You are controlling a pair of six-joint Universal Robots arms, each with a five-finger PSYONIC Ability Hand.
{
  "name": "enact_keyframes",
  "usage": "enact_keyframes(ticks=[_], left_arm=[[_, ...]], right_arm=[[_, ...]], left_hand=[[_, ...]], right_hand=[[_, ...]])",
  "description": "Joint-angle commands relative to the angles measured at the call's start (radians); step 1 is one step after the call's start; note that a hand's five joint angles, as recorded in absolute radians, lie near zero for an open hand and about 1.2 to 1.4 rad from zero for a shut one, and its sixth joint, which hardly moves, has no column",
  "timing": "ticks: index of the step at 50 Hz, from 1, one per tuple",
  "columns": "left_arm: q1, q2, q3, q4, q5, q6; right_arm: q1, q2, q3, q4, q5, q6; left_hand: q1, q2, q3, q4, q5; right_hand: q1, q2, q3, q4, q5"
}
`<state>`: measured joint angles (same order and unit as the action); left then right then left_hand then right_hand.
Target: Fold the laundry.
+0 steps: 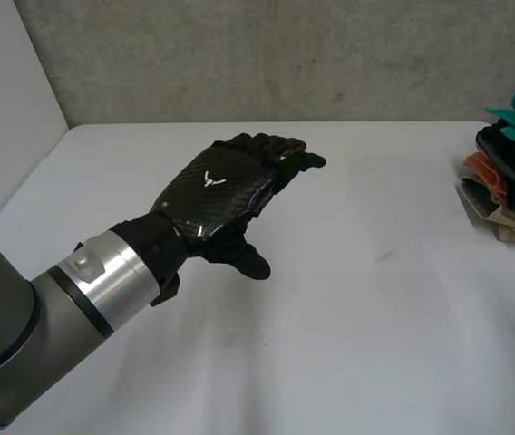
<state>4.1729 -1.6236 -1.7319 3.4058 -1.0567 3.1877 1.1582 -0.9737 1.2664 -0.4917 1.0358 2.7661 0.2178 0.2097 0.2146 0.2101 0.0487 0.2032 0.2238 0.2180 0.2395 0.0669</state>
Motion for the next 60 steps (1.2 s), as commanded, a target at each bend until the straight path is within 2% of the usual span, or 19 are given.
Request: enact_keyframes(ticks=[1,10,16,19,20,23,25,30,34,37,41,42,44,46,49,53,57,60], left_arm=[[0.0,0.008,0.0,0.0,-0.002,0.0],[-0.004,0.03,0.002,-0.003,0.003,-0.051],[-0.002,0.047,0.002,-0.002,0.004,-0.06],[0.0,0.048,0.002,-0.002,0.004,-0.061],[0.0,0.048,0.002,-0.002,0.004,-0.061],[0.001,0.048,0.003,-0.002,0.003,-0.061],[0.003,0.05,0.003,-0.002,0.001,-0.06],[0.006,0.071,0.005,0.003,-0.005,-0.06],[0.015,0.093,0.008,0.003,-0.009,-0.06],[0.026,0.107,0.015,0.0,-0.043,-0.06],[0.058,0.113,0.034,-0.003,-0.179,-0.057],[0.064,0.114,0.038,-0.005,-0.204,-0.057],[0.087,0.114,0.045,-0.013,-0.283,-0.052],[0.11,0.113,0.045,-0.025,-0.324,-0.049],[0.15,0.103,0.042,-0.059,-0.361,-0.045],[0.167,0.084,0.038,-0.091,-0.364,-0.043],[0.168,0.076,0.032,-0.1,-0.368,-0.043],[0.17,0.077,0.025,-0.095,-0.37,-0.043]], right_arm=[[-0.006,-0.049,0.047,0.01,-0.003,0.006],[-0.031,-0.108,0.057,0.192,-0.003,0.0],[-0.184,-0.174,0.041,0.343,0.016,-0.008],[-0.238,-0.197,-0.01,0.366,0.088,-0.003],[-0.255,-0.206,-0.04,0.369,0.137,-0.006],[-0.249,-0.223,-0.076,0.358,0.223,-0.008],[-0.212,-0.247,-0.091,0.343,0.262,0.004],[-0.069,-0.365,-0.049,0.257,0.263,0.046],[0.102,-0.512,0.103,0.182,0.25,0.13],[0.235,-0.589,0.229,0.141,0.216,0.168],[0.398,-0.638,0.392,0.084,0.182,0.176],[0.472,-0.64,0.445,0.053,0.188,0.182],[0.532,-0.632,0.481,0.033,0.201,0.184],[0.619,-0.616,0.522,0.024,0.226,0.176],[0.675,-0.59,0.542,0.027,0.285,0.176],[0.716,-0.521,0.553,0.025,0.43,0.167],[0.716,-0.519,0.556,0.018,0.486,0.176],[0.721,-0.522,0.561,0.013,0.489,0.173]], left_hand=[[-0.025,-0.017,-0.022,-0.017,-0.03],[-0.025,-0.017,-0.022,-0.017,-0.03],[-0.025,-0.017,-0.022,-0.017,-0.03],[-0.025,-0.017,-0.022,-0.017,-0.03],[-0.025,-0.017,-0.022,-0.017,-0.03],[-0.025,-0.017,-0.022,-0.017,-0.03],[-0.025,-0.017,-0.022,-0.017,-0.03],[-0.022,-0.014,-0.019,-0.014,-0.027],[-0.022,-0.014,-0.019,-0.014,-0.027],[-0.019,-0.011,-0.016,-0.011,-0.024],[-0.019,-0.011,-0.016,-0.011,-0.024],[-0.019,-0.011,-0.016,-0.011,-0.024],[-0.025,-0.017,-0.022,-0.017,-0.03],[-0.028,-0.02,-0.025,-0.02,-0.033],[-0.031,-0.023,-0.028,-0.023,-0.036],[-0.028,-0.02,-0.025,-0.02,-0.033],[-0.031,-0.023,-0.028,-0.023,-0.036],[-0.031,-0.023,-0.028,-0.023,-0.036]], right_hand=[[-0.029,-0.049,-0.043,-0.065,-0.067],[-0.029,-0.049,-0.043,-0.065,-0.067],[-0.029,-0.049,-0.043,-0.065,-0.067],[-0.029,-0.049,-0.043,-0.065,-0.067],[-0.029,-0.049,-0.043,-0.065,-0.067],[-0.029,-0.049,-0.043,-0.065,-0.067],[-0.029,-0.049,-0.043,-0.065,-0.067],[-0.029,-0.049,-0.043,-0.065,-0.067],[-0.029,-0.049,-0.043,-0.065,-0.067],[-0.029,-0.049,-0.043,-0.065,-0.067],[-0.029,-0.049,-0.043,-0.065,-0.067],[-0.029,-0.049,-0.043,-0.065,-0.067],[-0.029,-0.049,-0.043,-0.065,-0.067],[-0.029,-0.049,-0.043,-0.065,-0.067],[-0.029,-0.049,-0.043,-0.065,-0.067],[-0.029,-0.049,-0.043,-0.065,-0.067],[-0.029,-0.049,-0.043,-0.065,-0.067],[-0.029,-0.049,-0.043,-0.065,-0.067]])
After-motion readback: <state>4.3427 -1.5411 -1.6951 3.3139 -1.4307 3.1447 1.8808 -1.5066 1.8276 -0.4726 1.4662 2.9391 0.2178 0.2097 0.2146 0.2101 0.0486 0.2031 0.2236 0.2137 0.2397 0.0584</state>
